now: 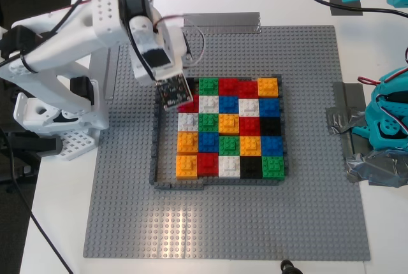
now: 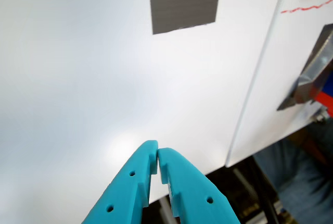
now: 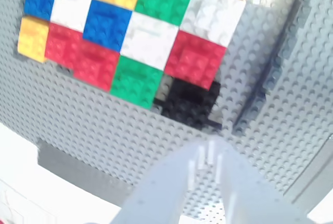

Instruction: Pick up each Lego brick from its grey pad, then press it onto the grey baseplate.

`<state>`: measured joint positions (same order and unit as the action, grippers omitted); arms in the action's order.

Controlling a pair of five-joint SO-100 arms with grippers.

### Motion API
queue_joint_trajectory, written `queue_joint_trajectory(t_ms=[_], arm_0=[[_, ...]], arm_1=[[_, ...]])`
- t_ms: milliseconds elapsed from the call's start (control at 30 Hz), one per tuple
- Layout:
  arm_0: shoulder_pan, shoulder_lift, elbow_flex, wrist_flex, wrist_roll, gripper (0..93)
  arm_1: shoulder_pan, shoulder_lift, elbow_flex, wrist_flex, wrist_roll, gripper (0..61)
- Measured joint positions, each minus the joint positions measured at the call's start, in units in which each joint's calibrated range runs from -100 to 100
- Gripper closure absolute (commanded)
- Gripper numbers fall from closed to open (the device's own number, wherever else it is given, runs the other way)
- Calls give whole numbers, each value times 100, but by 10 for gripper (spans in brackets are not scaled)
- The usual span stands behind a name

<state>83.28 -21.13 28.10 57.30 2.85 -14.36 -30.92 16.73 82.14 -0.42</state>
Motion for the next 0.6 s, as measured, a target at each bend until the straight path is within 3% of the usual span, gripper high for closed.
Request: queue_joint_trajectory(t_ms=[300,600], arm_0=[[0,0,0,0,0,927],[0,0,0,0,0,927]], arm_1=[[-1727,-518,-135,740,-78,613],[-3045,-924,-232,700,39,613]])
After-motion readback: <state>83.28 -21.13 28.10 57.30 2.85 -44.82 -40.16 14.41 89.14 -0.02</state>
